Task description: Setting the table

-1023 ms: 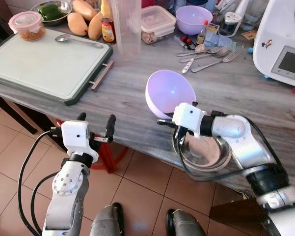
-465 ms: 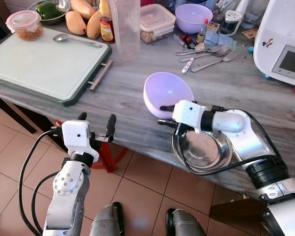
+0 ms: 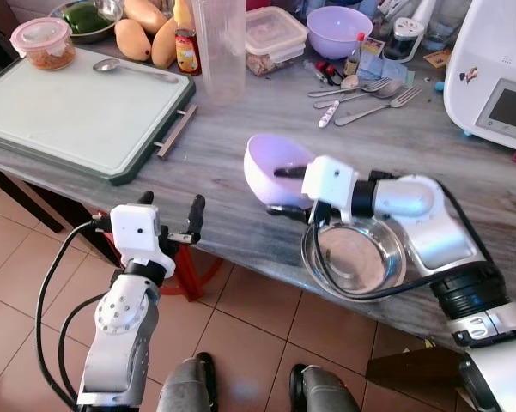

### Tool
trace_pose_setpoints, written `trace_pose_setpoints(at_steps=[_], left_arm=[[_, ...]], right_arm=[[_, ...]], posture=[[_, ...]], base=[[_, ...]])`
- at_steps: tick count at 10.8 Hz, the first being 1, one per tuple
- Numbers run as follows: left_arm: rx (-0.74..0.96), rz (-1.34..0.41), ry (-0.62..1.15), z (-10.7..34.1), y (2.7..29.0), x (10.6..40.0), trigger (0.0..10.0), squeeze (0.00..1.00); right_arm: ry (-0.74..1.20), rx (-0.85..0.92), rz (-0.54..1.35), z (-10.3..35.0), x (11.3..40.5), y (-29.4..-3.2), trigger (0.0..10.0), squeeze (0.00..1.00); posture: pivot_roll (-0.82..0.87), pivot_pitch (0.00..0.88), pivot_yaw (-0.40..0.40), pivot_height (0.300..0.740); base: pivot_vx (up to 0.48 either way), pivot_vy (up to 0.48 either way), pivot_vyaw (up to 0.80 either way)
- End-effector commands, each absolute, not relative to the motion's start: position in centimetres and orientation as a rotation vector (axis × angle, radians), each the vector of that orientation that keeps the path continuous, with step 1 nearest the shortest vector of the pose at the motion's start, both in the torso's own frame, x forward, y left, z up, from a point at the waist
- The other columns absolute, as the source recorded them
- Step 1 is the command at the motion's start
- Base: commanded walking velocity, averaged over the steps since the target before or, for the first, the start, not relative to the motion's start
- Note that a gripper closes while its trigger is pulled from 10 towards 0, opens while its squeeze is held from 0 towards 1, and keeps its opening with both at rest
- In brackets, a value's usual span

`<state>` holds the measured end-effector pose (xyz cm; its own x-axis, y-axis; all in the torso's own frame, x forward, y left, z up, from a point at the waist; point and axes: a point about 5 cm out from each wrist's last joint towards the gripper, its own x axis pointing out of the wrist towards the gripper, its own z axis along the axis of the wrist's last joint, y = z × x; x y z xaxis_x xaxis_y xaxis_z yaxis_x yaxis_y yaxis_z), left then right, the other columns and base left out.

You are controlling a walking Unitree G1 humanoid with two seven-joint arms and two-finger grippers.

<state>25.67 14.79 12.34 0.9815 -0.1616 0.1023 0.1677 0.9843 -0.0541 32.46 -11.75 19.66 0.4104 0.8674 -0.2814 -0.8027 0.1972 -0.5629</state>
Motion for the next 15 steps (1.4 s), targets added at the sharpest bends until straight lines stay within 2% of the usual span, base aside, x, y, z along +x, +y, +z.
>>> trace_pose_setpoints(at_steps=[1, 8, 11, 13, 14, 15], left_arm=[[-0.053, -0.169, -0.083, 12.0, 14.8, 25.6, 10.0, 0.00], [-0.052, -0.175, -0.070, 11.7, 14.7, 25.6, 10.0, 0.00], [-0.053, -0.181, -0.070, 11.7, 14.7, 25.7, 10.0, 0.00], [-0.048, -0.179, -0.069, 11.7, 14.8, 25.9, 10.0, 0.00], [-0.052, -0.190, -0.061, 11.6, 14.8, 25.8, 10.0, 0.00], [-0.054, -0.197, -0.058, 11.6, 14.8, 25.8, 10.0, 0.00]], right_arm=[[-0.124, -0.726, 1.184, 20.4, 32.4, -11.7, 10.0, 1.00], [-0.042, -0.715, 1.255, 18.4, 31.2, -11.3, 10.0, 1.00], [-0.145, -0.624, 1.152, 19.5, 31.2, -10.4, 10.0, 1.00], [-0.233, -0.500, 1.005, 20.2, 31.1, -9.9, 10.0, 1.00], [-0.307, -0.427, 0.832, 20.9, 31.3, -10.2, 10.0, 0.37], [-0.307, -0.402, 0.799, 20.7, 31.0, -10.2, 10.0, 0.00]], posture=[[-0.01, 0.172, 0.004, 0.740], [-0.01, 0.179, 0.001, 0.740], [-0.01, 0.177, 0.006, 0.740], [-0.01, 0.171, 0.005, 0.740], [-0.01, 0.167, 0.006, 0.740], [-0.01, 0.166, 0.008, 0.740]], base=[[0.000, 0.000, 0.00], [0.000, 0.000, 0.00], [0.000, 0.000, 0.00], [0.000, 0.000, 0.00], [0.000, 0.000, 0.00], [0.000, 0.000, 0.00]])
